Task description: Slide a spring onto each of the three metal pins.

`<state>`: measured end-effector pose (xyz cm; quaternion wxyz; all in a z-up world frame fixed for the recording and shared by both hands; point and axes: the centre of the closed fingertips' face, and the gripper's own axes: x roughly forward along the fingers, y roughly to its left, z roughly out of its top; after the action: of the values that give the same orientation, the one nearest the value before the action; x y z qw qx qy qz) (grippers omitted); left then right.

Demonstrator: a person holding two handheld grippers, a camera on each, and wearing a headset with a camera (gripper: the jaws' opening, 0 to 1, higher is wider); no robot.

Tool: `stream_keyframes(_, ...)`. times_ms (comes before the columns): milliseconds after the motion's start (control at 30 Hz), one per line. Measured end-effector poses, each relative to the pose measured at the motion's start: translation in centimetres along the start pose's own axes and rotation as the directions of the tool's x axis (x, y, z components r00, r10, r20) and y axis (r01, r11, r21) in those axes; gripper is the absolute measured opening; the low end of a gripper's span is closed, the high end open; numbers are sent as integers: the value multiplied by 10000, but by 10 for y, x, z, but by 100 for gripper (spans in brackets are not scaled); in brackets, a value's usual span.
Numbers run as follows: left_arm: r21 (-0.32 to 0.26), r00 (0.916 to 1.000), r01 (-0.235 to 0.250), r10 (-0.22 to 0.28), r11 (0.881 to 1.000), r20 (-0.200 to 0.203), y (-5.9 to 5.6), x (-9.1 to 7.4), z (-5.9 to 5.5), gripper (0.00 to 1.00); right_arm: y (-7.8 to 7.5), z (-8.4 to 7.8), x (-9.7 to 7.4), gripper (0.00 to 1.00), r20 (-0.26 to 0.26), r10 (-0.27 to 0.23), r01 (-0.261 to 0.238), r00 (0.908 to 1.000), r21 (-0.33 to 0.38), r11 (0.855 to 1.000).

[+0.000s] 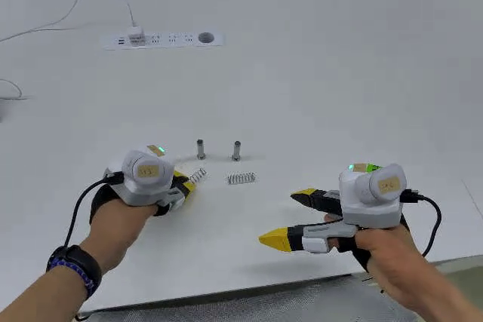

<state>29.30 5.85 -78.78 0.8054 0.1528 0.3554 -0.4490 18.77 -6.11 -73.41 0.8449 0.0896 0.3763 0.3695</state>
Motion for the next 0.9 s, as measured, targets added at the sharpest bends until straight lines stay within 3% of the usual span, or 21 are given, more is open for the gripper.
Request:
stream_keyframes(367,-233,9989,118,-107,9997,459,-22,-35,-3,10,10,15,7,72,407,497,-512,9979,358,9980)
stream_keyframes(633,-237,9951,23,1,9997,990,-37,-61,12,10,23,19,17,70,390,958,-969,9946,271,9949)
stream_keyframes(900,-16,9932,135,-132,9999,1156,-45,-69,18,10,29,37,20,69,818,1316,-1352,9879,412,9900)
